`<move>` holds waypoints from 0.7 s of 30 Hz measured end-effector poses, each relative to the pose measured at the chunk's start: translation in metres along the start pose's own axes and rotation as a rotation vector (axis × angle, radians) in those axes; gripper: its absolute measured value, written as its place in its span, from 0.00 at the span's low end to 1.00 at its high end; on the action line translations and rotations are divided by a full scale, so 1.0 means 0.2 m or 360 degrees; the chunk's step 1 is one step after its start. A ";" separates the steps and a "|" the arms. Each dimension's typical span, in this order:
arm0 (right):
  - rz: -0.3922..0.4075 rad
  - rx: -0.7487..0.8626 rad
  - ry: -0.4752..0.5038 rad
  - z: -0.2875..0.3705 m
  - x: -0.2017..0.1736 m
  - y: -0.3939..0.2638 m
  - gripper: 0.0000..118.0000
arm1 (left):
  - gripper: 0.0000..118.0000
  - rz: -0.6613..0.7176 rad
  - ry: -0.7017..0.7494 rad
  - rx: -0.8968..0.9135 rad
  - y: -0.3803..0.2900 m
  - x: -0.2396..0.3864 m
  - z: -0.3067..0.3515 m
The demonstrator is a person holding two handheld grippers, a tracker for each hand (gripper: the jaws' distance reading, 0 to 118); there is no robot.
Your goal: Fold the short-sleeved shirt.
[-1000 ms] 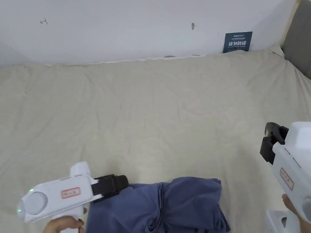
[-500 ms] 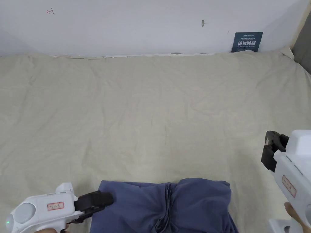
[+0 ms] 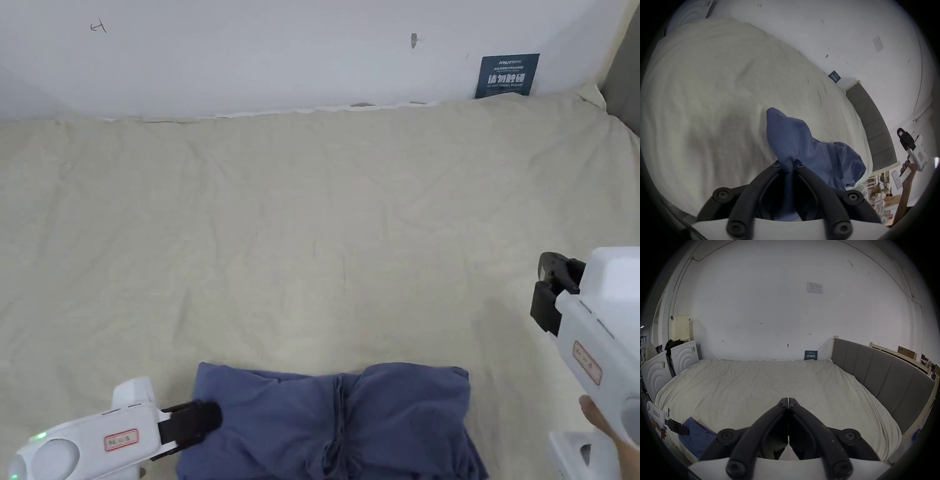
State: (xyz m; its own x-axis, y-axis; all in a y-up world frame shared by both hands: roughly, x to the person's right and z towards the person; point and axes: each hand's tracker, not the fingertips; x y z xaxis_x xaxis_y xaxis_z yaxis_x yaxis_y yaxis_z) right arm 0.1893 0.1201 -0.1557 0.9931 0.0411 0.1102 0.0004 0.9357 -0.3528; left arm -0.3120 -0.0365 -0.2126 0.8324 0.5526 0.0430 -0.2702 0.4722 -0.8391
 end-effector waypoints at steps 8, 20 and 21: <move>-0.0023 0.0045 0.0057 0.03 -0.02 0.01 0.02 | 0.08 -0.0162 0.0465 0.0125 0.09 0.06 0.33; -0.0080 0.0067 0.0065 0.08 0.02 -0.02 0.02 | 0.08 -0.0683 0.0256 -0.0209 -0.01 0.96 -0.11; -0.0086 0.0069 0.0055 0.08 0.03 -0.02 0.02 | 0.08 -0.0685 0.0245 -0.0247 -0.03 1.00 -0.17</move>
State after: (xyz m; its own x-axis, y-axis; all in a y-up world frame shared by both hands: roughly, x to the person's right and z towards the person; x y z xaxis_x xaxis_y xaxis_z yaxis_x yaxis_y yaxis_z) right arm 0.1931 0.1221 -0.1377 0.9952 -0.0212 0.0953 0.0496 0.9505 -0.3067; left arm -0.1266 0.0478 -0.2168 0.9178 0.2161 0.3331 0.1801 0.5210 -0.8343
